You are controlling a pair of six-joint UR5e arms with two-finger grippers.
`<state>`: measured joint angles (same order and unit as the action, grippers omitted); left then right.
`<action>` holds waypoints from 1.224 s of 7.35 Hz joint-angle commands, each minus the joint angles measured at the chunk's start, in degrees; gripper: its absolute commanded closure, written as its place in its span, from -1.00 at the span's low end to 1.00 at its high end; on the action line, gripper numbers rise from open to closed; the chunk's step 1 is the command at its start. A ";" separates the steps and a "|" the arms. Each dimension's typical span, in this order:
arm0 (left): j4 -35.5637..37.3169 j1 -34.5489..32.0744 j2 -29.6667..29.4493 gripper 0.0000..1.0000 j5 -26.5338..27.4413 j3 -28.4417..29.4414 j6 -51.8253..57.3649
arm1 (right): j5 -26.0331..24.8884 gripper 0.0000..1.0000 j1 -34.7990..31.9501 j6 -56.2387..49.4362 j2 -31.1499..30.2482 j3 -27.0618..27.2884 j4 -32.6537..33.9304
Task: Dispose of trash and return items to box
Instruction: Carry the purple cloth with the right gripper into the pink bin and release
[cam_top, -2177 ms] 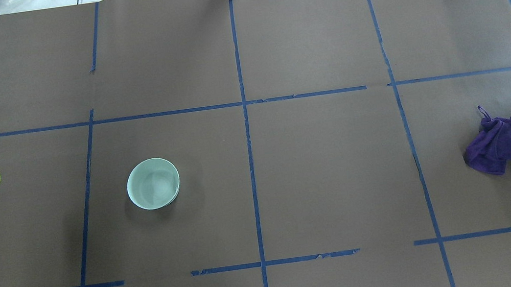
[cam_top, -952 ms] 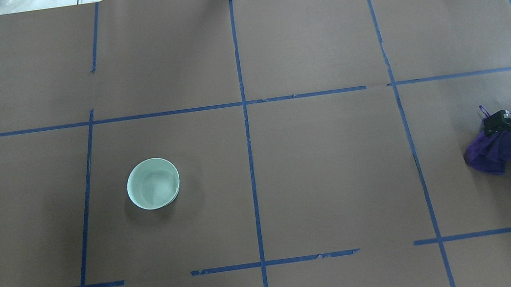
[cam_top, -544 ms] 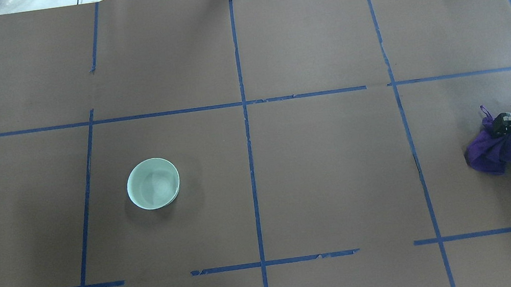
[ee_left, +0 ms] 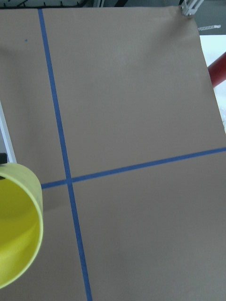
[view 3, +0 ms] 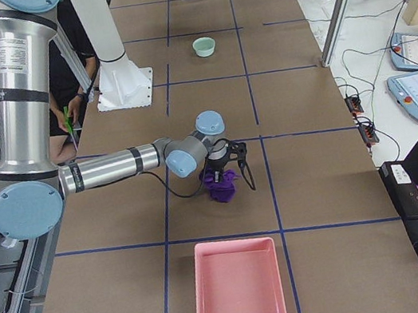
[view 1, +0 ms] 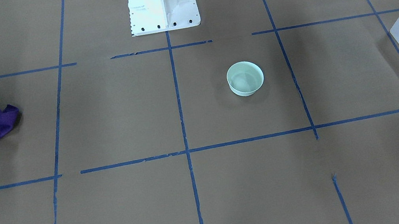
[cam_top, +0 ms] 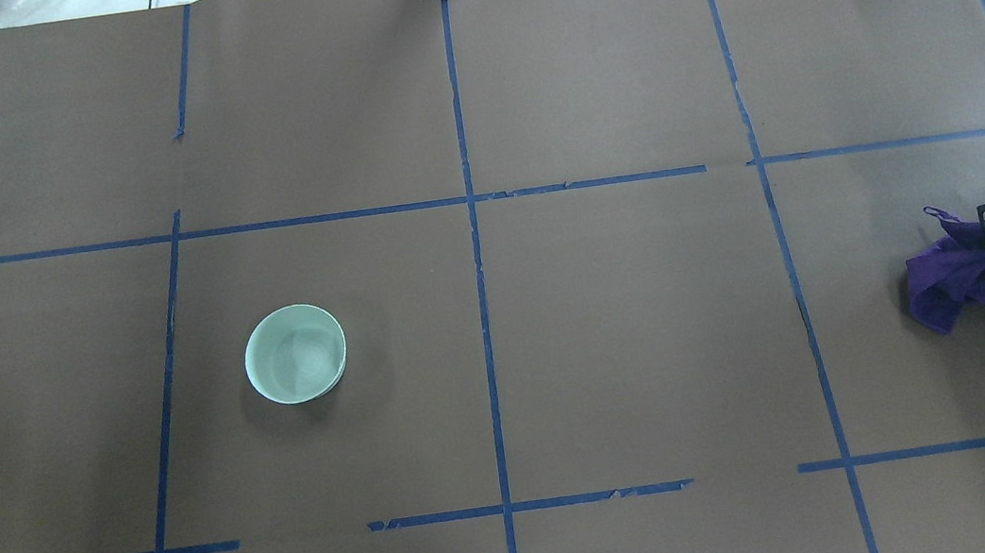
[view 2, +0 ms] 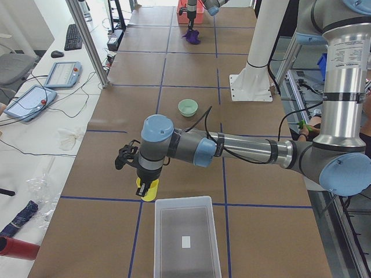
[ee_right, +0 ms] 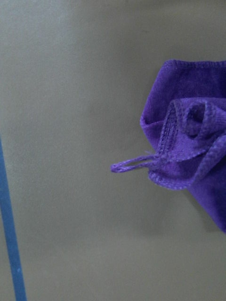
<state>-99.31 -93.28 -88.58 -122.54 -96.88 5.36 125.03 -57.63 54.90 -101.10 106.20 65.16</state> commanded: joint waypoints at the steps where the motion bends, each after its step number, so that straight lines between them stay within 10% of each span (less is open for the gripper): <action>1: -1.15 -0.33 0.78 1.00 0.46 3.26 2.79 | 2.85 1.00 -4.50 -3.02 0.37 12.13 16.76; 4: -5.18 -0.33 3.85 1.00 -0.15 8.54 3.87 | 2.86 1.00 -16.87 -22.05 7.31 14.03 32.11; 9: -16.75 6.69 6.76 1.00 -11.40 16.69 0.53 | 2.59 1.00 -29.02 -43.10 8.91 13.24 35.30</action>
<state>-111.77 -89.04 -81.93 -132.23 -83.58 6.04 127.71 -84.43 16.31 -92.11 119.67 100.36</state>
